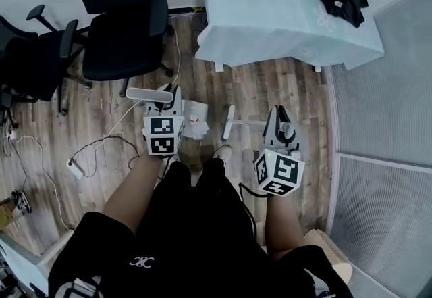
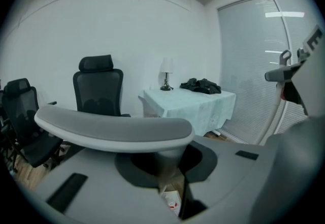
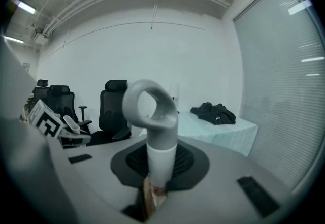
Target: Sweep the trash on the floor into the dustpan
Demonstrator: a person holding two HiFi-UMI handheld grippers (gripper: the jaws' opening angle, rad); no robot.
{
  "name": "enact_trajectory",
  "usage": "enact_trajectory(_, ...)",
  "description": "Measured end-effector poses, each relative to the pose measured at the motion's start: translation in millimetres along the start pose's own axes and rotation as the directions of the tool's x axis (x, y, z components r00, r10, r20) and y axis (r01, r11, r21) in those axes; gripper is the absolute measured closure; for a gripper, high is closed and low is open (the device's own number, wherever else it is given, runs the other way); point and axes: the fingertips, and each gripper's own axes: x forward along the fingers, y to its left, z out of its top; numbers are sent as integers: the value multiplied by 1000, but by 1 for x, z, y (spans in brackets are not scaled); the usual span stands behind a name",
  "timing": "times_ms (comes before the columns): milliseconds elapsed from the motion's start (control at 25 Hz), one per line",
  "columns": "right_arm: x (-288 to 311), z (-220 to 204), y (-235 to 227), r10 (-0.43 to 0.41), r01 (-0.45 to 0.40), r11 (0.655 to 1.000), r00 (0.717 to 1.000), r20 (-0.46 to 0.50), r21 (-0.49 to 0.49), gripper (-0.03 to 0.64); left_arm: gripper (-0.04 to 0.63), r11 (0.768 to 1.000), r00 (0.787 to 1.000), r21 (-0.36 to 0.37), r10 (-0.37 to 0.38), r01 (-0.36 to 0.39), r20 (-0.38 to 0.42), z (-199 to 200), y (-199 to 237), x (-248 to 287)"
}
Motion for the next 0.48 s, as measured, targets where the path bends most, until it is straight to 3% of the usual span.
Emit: enact_trajectory(480,-13,3,-14,-15,15,999,1000,-10,31,568,535,998,1000,61,-23,22,17,48,-21,-47)
